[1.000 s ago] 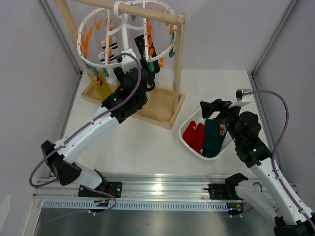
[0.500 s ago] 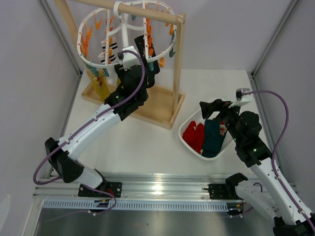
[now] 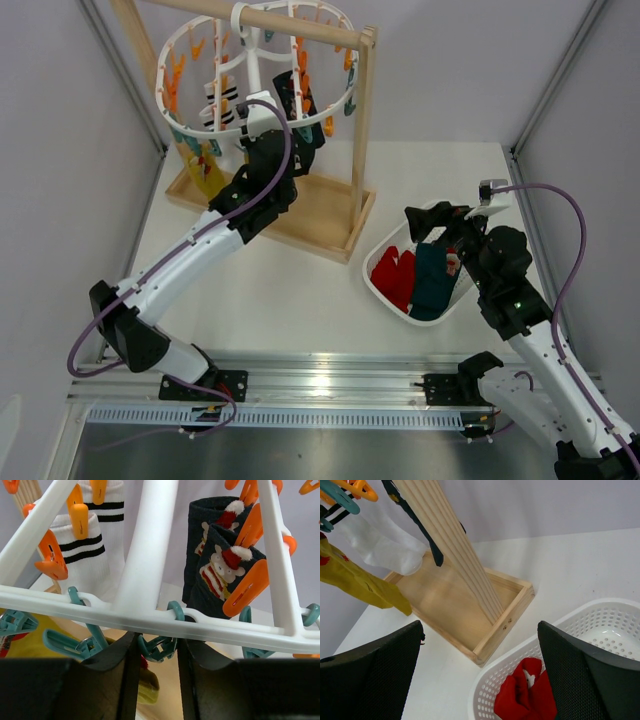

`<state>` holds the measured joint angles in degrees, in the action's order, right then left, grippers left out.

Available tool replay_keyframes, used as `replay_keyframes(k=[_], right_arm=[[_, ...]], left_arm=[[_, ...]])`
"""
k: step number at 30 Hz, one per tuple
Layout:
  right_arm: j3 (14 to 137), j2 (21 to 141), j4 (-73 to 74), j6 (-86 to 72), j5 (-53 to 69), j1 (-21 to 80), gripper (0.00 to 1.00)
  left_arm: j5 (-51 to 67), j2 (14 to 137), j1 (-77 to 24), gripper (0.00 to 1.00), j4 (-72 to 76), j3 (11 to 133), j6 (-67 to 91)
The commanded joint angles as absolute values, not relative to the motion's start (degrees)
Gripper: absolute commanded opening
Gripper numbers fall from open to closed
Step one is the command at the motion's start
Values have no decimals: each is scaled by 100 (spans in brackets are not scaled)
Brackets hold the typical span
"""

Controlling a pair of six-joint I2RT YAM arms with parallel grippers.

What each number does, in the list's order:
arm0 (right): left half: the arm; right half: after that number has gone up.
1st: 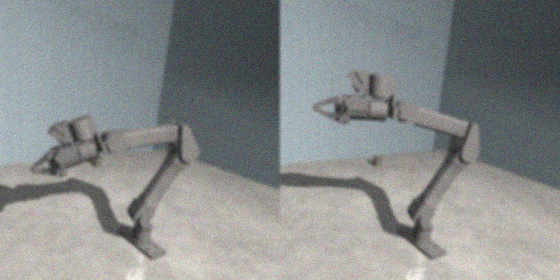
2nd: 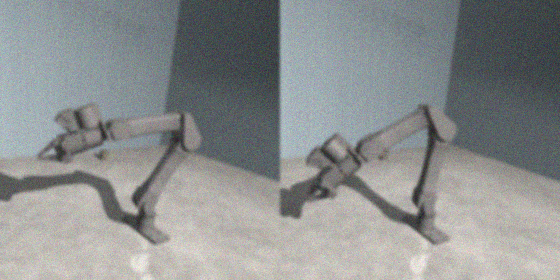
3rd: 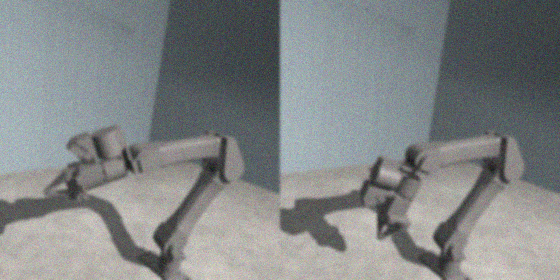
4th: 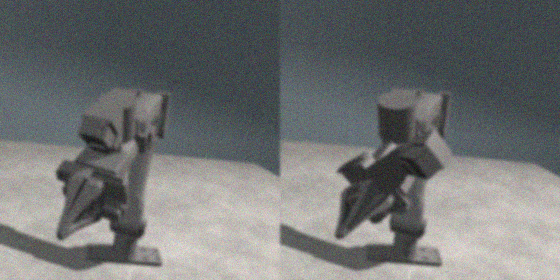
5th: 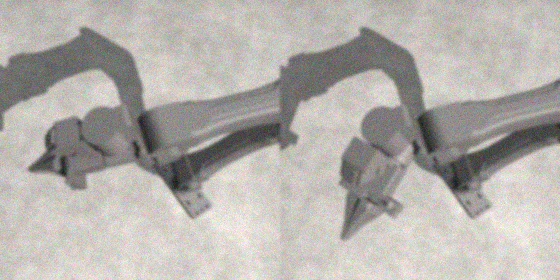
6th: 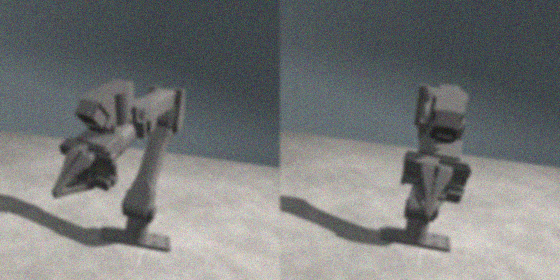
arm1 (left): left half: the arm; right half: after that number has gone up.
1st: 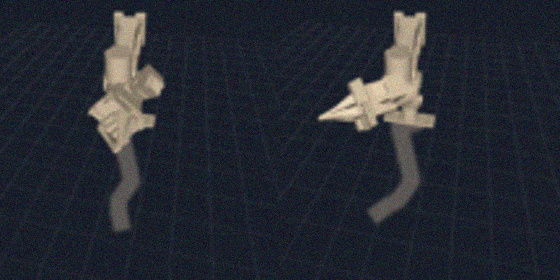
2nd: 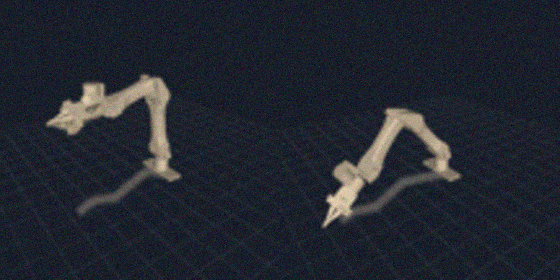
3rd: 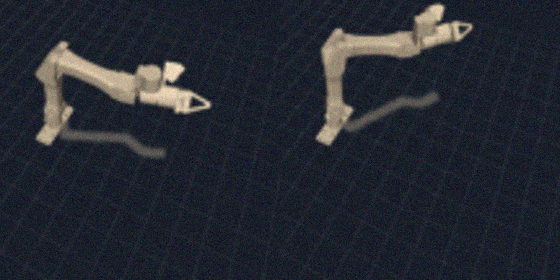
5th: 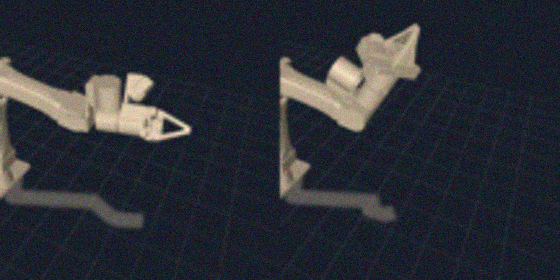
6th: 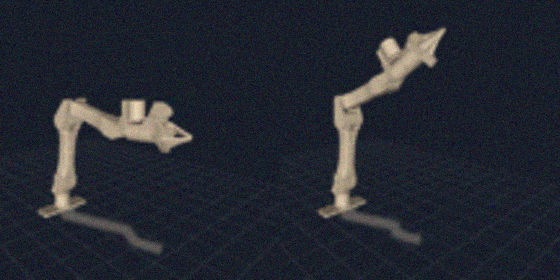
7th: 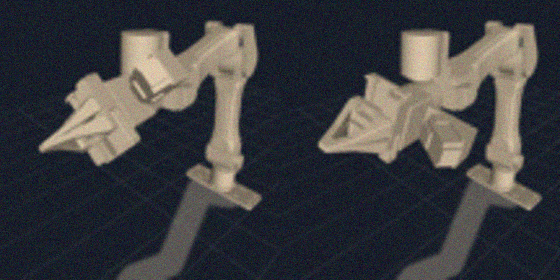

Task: Clip the socks to the hanger
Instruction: Open the clamp at the hanger.

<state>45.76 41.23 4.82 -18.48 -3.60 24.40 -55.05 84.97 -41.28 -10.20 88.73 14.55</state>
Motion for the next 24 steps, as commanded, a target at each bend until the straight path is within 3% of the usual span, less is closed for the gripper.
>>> replay_keyframes(k=[1, 12, 16, 24], right_arm=[[4526, 4096, 263, -1890, -308, 2408, 100], [4605, 4174, 526, -1889, -588, 2400, 99], [4833, 4569, 1036, -2030, -1071, 2373, 100], [4738, 5159, 1626, -2426, -1188, 1908, 98]], left_arm=[[-5405, 8209, -4043, 31, -1028, 8930, 1547], [-4800, 7709, -3920, 13, -1379, 8684, 1670], [-4325, 7436, -3771, 2, -1590, 8526, 1722], [-3437, 7102, -3577, 1, -2126, 8429, 1688]])
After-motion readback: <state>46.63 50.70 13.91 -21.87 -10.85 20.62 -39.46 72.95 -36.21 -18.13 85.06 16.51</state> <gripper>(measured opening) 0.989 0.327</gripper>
